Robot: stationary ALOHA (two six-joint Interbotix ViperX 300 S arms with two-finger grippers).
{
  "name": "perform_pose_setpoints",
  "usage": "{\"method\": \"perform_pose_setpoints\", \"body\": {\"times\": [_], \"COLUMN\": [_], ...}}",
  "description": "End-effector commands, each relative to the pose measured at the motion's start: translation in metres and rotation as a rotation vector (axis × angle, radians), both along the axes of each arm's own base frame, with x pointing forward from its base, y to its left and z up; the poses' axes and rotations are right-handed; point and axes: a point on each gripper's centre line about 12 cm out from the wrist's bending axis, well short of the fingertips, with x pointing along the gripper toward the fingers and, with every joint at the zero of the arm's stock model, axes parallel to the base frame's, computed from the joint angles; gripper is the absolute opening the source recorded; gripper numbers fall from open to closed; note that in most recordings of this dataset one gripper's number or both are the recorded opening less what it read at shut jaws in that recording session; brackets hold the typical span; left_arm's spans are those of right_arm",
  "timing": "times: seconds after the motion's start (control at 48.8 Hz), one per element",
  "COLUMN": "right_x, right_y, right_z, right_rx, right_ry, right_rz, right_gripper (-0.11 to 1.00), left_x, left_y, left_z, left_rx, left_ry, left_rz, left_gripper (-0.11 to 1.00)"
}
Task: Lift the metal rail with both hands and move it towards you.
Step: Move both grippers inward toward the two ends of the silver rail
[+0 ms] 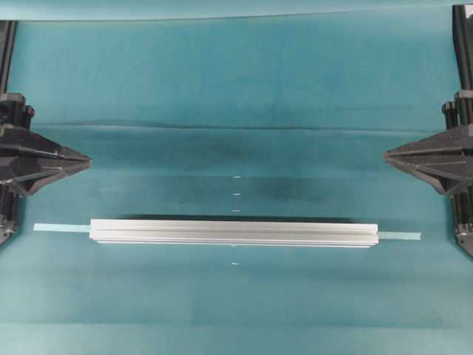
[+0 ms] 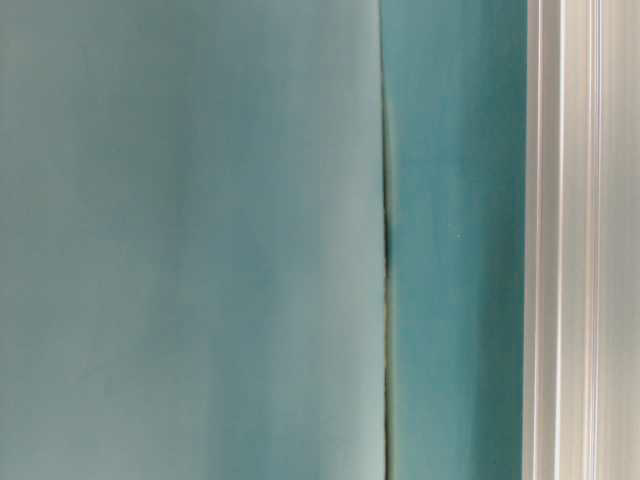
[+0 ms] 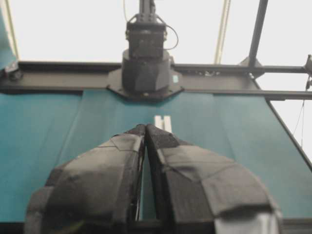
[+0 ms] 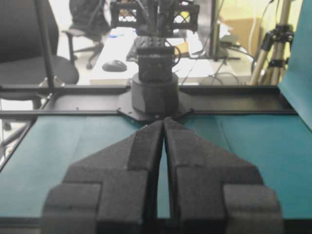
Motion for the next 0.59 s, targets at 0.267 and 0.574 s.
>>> {"method": "perform_pose_setpoints", "body": {"times": [0.267, 0.574], "right_x": [0.021, 0.045], "right_y": [-0.008, -0.007], "right_z": [0.002, -0.003], "right_rx": [0.173, 0.185], "right_ry": [0.295, 0.661], "right_rz": [-0.045, -0.043], "right_gripper": [0.02, 0.02], "left_x": [0.038, 0.057], "left_y": [0.001, 0.000], "left_z": [0.029, 0.016], "left_rx": [-0.034, -0.032], "left_ry": [0.247, 0.528], "left_rz": [0.007, 0.010], "left_gripper": [-0.04, -0.05]}}
